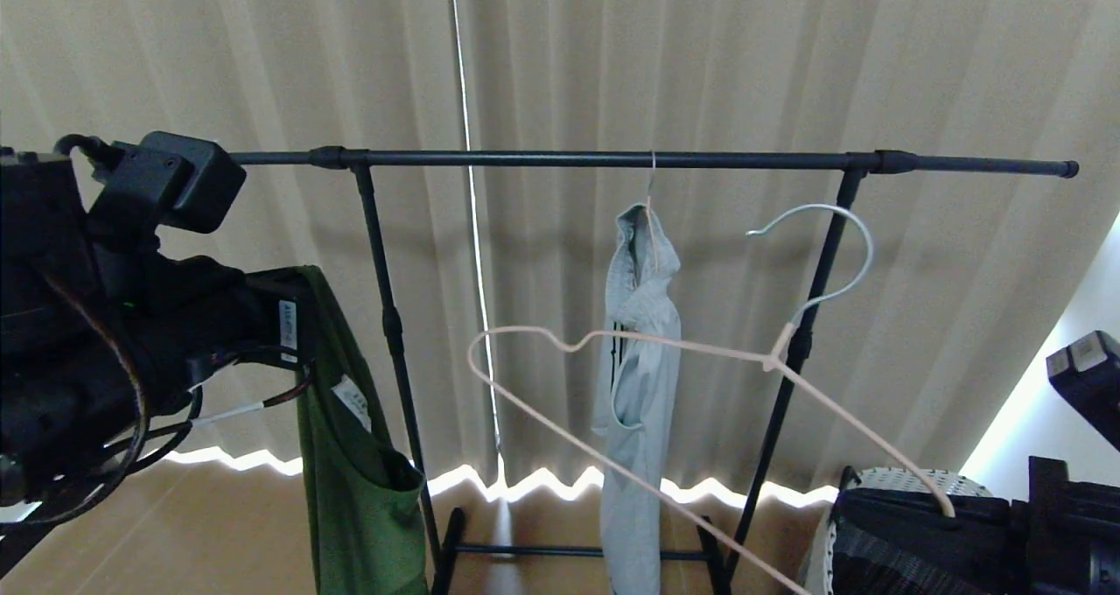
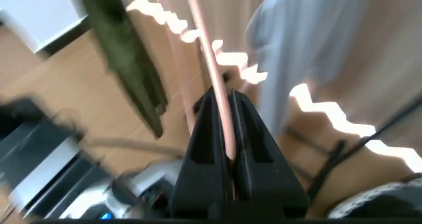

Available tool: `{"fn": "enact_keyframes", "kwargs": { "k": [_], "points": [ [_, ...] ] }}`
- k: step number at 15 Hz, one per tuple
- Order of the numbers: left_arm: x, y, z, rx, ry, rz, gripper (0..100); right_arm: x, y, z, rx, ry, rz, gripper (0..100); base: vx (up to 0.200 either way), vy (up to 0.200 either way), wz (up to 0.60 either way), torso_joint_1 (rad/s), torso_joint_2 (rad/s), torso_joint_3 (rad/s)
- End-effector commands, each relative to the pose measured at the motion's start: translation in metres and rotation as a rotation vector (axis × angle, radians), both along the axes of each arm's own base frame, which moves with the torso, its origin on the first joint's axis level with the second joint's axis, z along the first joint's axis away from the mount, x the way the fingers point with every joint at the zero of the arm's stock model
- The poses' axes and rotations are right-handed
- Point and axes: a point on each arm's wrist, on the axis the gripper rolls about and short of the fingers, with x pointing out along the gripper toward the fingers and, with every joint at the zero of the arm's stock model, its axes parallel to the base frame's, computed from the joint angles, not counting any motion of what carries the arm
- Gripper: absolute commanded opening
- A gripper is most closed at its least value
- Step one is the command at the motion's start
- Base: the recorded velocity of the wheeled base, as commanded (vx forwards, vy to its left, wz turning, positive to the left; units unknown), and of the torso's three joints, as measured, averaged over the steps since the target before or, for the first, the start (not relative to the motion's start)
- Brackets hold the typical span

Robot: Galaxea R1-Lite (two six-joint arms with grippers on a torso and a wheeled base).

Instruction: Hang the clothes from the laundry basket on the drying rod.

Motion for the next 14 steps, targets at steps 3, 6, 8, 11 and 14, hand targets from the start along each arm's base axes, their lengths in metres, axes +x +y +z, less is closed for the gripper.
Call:
{"fn": "enact_keyframes", "kwargs": {
  "k": [3, 6, 8, 11, 14],
  "points": [
    [0.021, -0.021, -0.012, -0.067, 0.054, 0.034, 0, 0.002, 0.034, -0.008, 0.024, 0.073, 0.098, 0, 0.000, 0.000, 0.00, 0.000, 0.00, 0.000],
    [0.025, -0.031, -0.014, -0.102, 0.059, 0.057, 0, 0.009, 0.043, -0.011, 0.039, 0.067, 0.100, 0, 0.000, 0.000, 0.00, 0.000, 0.00, 0.000],
    [0.029, -0.034, -0.010, -0.108, 0.042, 0.086, 0, 0.013, 0.048, -0.008, 0.045, 0.062, 0.097, 0, 0.000, 0.000, 0.00, 0.000, 0.00, 0.000],
    [0.027, -0.034, -0.011, -0.106, 0.044, 0.087, 0, 0.023, 0.058, -0.008, 0.034, 0.072, 0.083, 0, 0.000, 0.000, 0.00, 0.000, 0.00, 0.000],
    [0.026, -0.036, -0.011, -0.104, 0.043, 0.086, 0, 0.035, 0.068, -0.006, 0.044, 0.092, 0.057, 0, 0.000, 0.000, 0.00, 0.000, 0.00, 0.000]
  ]
}}
